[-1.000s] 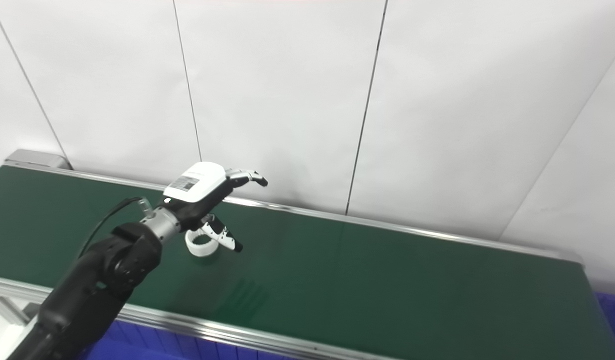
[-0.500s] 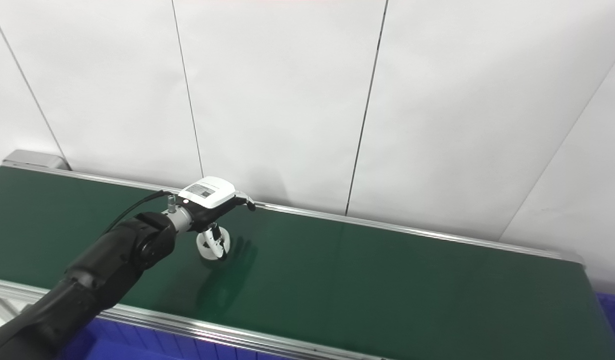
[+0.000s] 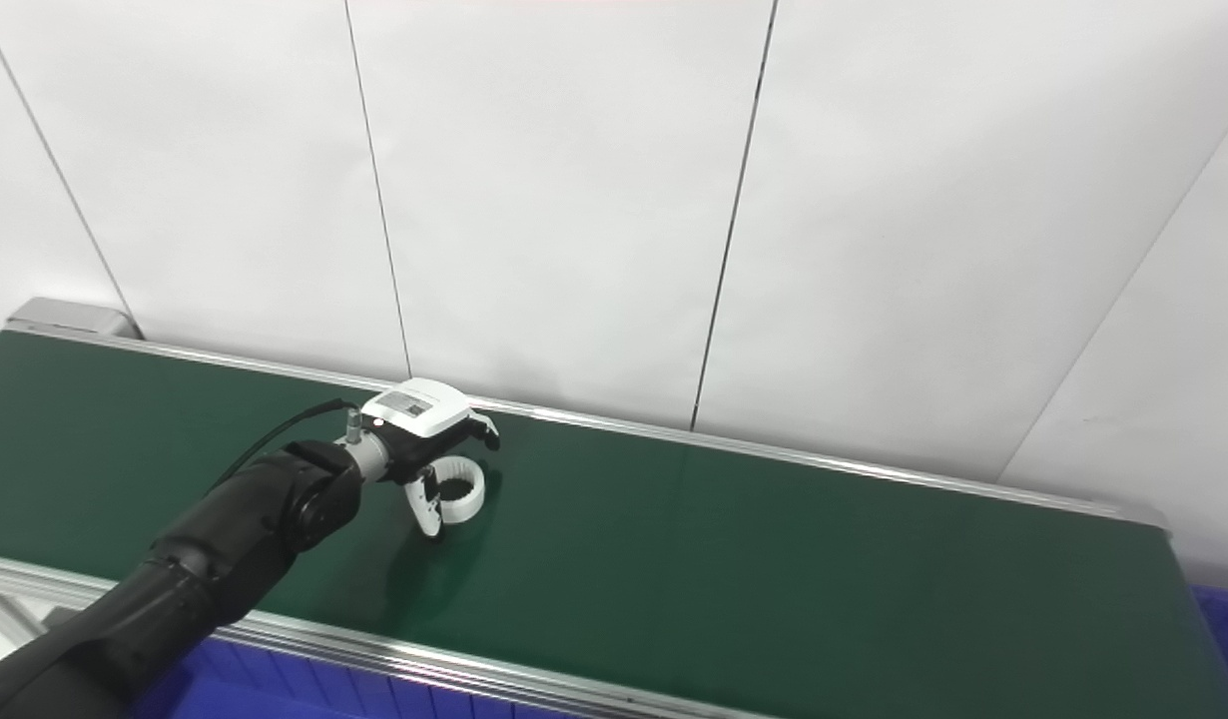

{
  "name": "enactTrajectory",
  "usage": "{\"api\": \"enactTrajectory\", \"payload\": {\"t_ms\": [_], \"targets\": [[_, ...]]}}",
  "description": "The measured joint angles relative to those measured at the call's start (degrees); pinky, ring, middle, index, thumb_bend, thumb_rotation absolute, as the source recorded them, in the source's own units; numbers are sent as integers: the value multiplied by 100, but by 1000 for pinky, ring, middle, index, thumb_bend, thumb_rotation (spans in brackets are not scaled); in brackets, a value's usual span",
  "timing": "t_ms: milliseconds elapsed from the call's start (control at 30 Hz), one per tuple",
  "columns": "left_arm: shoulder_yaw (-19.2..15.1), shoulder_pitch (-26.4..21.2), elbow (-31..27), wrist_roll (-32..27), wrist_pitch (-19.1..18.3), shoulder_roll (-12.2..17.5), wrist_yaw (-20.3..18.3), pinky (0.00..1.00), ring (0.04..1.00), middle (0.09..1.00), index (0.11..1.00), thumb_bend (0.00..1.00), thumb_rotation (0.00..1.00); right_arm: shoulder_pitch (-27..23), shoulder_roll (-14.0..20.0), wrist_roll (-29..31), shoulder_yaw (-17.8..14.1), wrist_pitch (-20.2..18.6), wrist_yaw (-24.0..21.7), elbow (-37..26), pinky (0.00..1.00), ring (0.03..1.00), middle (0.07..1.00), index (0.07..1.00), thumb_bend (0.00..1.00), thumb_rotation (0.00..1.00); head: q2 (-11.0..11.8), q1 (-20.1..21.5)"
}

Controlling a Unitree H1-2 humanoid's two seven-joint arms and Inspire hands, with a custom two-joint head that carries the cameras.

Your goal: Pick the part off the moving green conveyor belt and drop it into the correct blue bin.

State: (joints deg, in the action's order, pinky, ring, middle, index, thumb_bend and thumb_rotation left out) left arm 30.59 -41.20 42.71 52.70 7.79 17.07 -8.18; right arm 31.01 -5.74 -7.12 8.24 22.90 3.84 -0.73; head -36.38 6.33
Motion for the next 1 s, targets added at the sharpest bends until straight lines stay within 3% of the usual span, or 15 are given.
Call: {"api": "enactTrajectory", "payload": {"t_ms": [100, 133, 167, 200, 233, 300, 333, 400, 733, 800, 1000], "targets": [[-54, 17, 263, -203, 138, -69, 327, 625, 671, 678, 674, 1000, 44, 41, -16, 2, 4, -6, 0, -38, 844, 906, 954, 1000, 854, 1000, -18, 18], [-55, 20, 354, -273, 250, -86, 444, 534, 551, 596, 627, 968, 14, 50, -21, 3, 7, -8, 0, -42, 845, 905, 953, 1000, 861, 1000, -35, 44], [-63, 16, 485, -338, 382, -112, 625, 516, 525, 577, 614, 950, 8, 58, -23, 3, 10, -17, 0, -61, 845, 905, 952, 1000, 862, 1000, -35, 44], [-79, 17, 634, -413, 504, -145, 826, 521, 521, 569, 585, 852, 17, 66, -25, 3, 19, -21, 0, -89, 845, 904, 952, 1000, 861, 1000, -53, 70], [-88, 10, 763, -480, 589, -171, 980, 539, 523, 524, 530, 631, 16, 74, -26, 3, 28, -22, 0, -118, 842, 902, 951, 1000, 859, 1000, -53, 79], [-126, -66, 1226, -684, 863, -240, 1236, 527, 503, 495, 516, 568, 6, 77, -32, 3, 50, -25, 0, -140, 840, 900, 949, 1000, 860, 1000, -70, 114], [-146, -107, 1427, -789, 977, -271, 1327, 473, 456, 472, 511, 541, 2, 82, -36, 4, 59, -31, 0, -140, 833, 896, 945, 998, 858, 1000, -70, 123], [-154, -145, 1628, -927, 1055, -345, 1467, 453, 438, 462, 507, 527, 0, 105, -43, 2, 74, -60, 0, -149, 829, 893, 943, 998, 857, 1000, -79, 141], [175, -149, 1402, -978, 1052, -396, 1446, 341, 352, 428, 505, 522, 0, 157, -85, -3, 115, -145, 0, -304, 821, 891, 941, 997, 866, 1000, -167, 167], [214, -149, 1348, -978, 1051, -403, 1446, 282, 310, 468, 488, 525, 0, 155, -97, 5, 120, -156, 0, -318, 829, 897, 943, 997, 869, 1000, -176, 167], [299, -128, 1049, -972, 1059, -410, 1274, 276, 308, 470, 487, 526, 0, 159, -100, 12, 141, -204, 0, -325, 824, 897, 942, 998, 871, 1000, -211, 158]]}}
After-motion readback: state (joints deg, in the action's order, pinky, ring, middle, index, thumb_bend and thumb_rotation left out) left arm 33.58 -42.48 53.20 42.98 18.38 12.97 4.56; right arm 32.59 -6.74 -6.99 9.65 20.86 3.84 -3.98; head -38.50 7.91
